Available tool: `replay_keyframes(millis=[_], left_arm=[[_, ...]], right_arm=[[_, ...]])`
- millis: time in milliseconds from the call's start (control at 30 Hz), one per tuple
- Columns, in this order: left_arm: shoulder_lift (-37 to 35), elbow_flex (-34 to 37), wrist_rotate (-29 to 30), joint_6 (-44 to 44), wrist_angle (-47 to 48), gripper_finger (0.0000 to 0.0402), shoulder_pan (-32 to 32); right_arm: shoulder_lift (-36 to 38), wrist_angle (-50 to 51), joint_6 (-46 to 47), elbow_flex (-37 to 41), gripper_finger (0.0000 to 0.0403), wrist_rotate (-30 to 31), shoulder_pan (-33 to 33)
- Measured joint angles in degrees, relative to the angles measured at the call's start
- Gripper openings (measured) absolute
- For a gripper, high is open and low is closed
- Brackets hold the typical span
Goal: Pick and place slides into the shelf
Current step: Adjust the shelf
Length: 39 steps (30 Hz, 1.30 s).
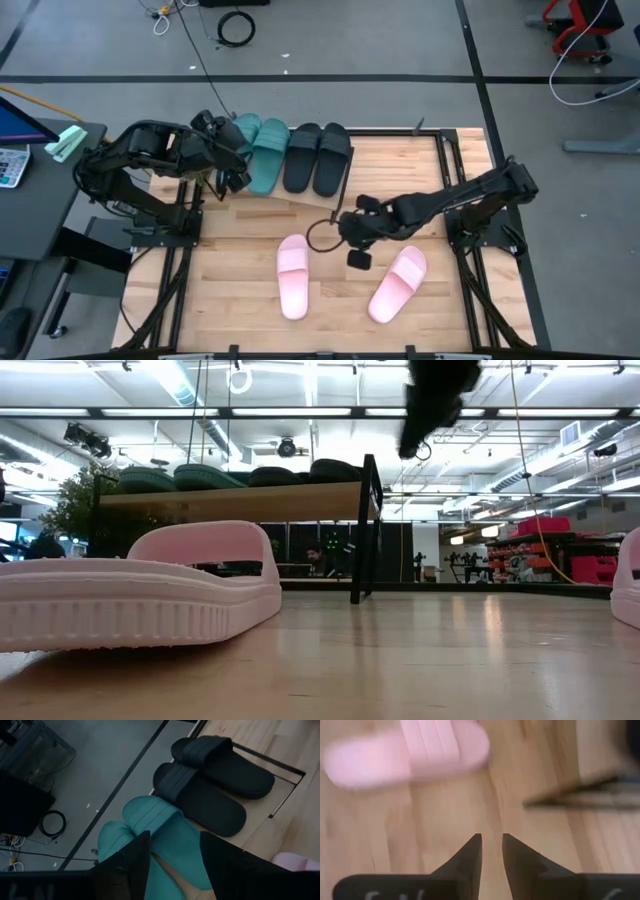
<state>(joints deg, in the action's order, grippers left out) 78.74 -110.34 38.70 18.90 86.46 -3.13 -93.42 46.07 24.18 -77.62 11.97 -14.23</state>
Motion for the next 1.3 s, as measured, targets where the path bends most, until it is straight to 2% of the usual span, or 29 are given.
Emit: replay_keyframes(millis=[167,300,533,700,867,1033,1300], left_arm=[[0.00,0.00,0.00,0.02,-2.23,0.0180,0.00],[0.00,0.00,0.00,0.02,-2.52,0.0179,0.00],[0.00,0.00,0.00,-0.02,-2.56,0.0178,0.02],[0.00,0.00,0.00,-0.04,-2.56,0.0180,0.00],[0.00,0.00,0.00,-0.11,-2.56,0.0177,0.00],[0.00,-0.01,0.00,-0.17,-2.57,0.0180,0.01],[0.00,0.00,0.00,-0.17,-2.57,0.0177,0.01]], right_arm=[[-1.44,-18.65,-3.76,5.67,0.0060,-5.08,1.79],[-4.43,-27.11,-5.35,8.14,0.0011,-1.97,2.22],[-11.36,-39.66,-8.73,7.97,0.0004,3.18,2.16],[-12.85,-40.13,-9.42,8.06,0.0003,7.70,2.04],[-9.20,-37.90,-8.89,8.31,0.0002,11.82,-0.41],[-6.02,-33.91,-8.48,8.16,0.0001,19.46,-2.34],[-5.03,-26.60,-5.22,8.19,0.0002,20.56,-2.27]])
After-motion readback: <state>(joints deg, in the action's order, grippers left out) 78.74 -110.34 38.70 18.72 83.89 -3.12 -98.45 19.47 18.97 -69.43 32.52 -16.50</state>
